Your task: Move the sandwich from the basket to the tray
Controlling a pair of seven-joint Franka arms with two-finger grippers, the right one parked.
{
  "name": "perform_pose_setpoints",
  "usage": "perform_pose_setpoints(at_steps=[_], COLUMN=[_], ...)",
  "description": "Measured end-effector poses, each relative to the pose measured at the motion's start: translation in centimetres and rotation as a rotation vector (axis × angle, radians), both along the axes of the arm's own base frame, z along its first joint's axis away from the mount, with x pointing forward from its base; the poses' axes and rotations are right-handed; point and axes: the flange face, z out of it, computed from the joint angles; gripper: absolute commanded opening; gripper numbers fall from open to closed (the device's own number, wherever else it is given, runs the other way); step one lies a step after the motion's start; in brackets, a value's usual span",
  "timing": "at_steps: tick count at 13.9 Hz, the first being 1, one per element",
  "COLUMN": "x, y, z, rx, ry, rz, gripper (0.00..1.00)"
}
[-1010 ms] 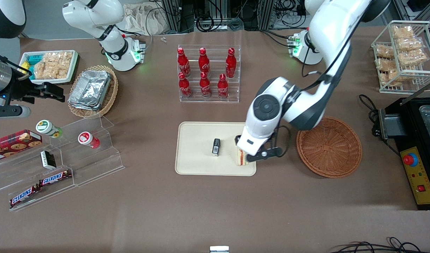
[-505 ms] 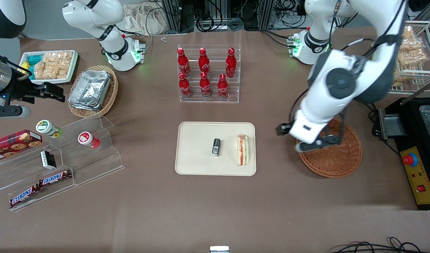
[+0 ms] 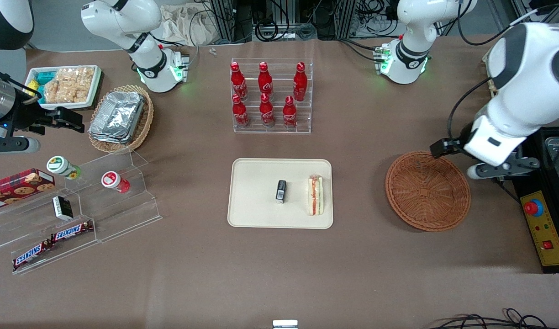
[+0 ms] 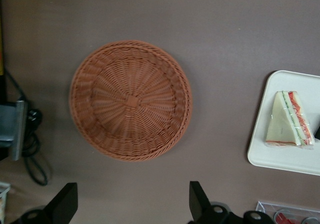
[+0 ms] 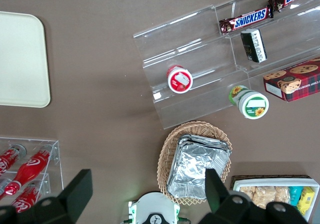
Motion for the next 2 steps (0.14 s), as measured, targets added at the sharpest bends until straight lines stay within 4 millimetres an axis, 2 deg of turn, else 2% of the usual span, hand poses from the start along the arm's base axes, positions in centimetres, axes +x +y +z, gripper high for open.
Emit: perform_pose_setpoints(at_steps=[2], x=[0.94], y=[0.87], z=[0.92], rx=[-0.006], ry=[-0.002], rz=[0.011], gripper=[1.0])
